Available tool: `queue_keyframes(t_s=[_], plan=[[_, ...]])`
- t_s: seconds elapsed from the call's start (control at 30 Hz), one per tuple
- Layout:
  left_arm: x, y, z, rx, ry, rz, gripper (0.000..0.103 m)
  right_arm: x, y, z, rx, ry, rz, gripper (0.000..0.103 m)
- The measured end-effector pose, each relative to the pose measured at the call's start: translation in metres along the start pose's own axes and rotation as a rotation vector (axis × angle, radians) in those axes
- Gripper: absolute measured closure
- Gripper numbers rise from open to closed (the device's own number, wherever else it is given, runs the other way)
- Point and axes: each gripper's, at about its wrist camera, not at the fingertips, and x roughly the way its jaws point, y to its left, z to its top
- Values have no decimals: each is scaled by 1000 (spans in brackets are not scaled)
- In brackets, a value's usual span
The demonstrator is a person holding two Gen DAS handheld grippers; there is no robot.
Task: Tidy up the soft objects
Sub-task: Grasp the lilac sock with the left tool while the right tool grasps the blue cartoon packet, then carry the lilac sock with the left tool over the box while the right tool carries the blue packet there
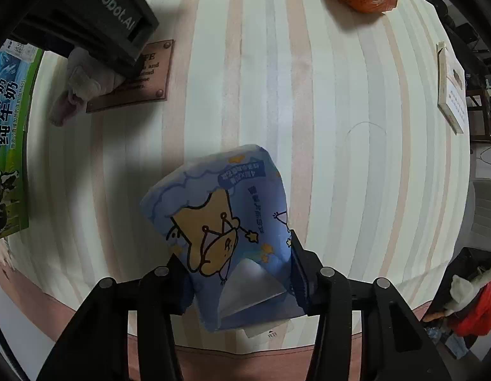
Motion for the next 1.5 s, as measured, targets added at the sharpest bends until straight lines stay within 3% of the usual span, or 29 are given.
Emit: queue_keyframes(t_s=[0.1, 0.27, 0.47, 0.57, 0.7, 0.8, 0.97, 1.2, 1.37, 1.5], plan=[[-12, 0, -6, -4, -34, -8, 57, -5, 1, -3, 8, -13, 3, 60], [-66, 11, -43, -31, -188, -63, 57, -29, -18, -24, 76, -50, 76, 65], [-142, 43, -133, -112, -388, -131, 57, -84, -39, -49, 129, -134, 166, 65], [-166, 64, -167, -171, -446, -167, 57, -116, -36, -59, 129, -184, 200, 65], [-189, 100, -206, -241, -494, -181, 57, -168, -9, -63, 87, -240, 261, 65], [-193, 130, -235, -295, -514, -160, 57, -199, 36, -73, 41, -274, 322, 65], [-180, 182, -270, -367, -501, -110, 57, -219, 102, -72, -13, -283, 408, 65], [-129, 275, -290, -467, -389, -63, 57, -195, 214, -46, -35, -163, 568, 65], [-86, 333, -285, -535, -302, -114, 57, -171, 279, -19, -45, -102, 597, 65], [-55, 364, -275, -530, -214, -119, 57, -157, 317, 1, -53, -80, 578, 65]])
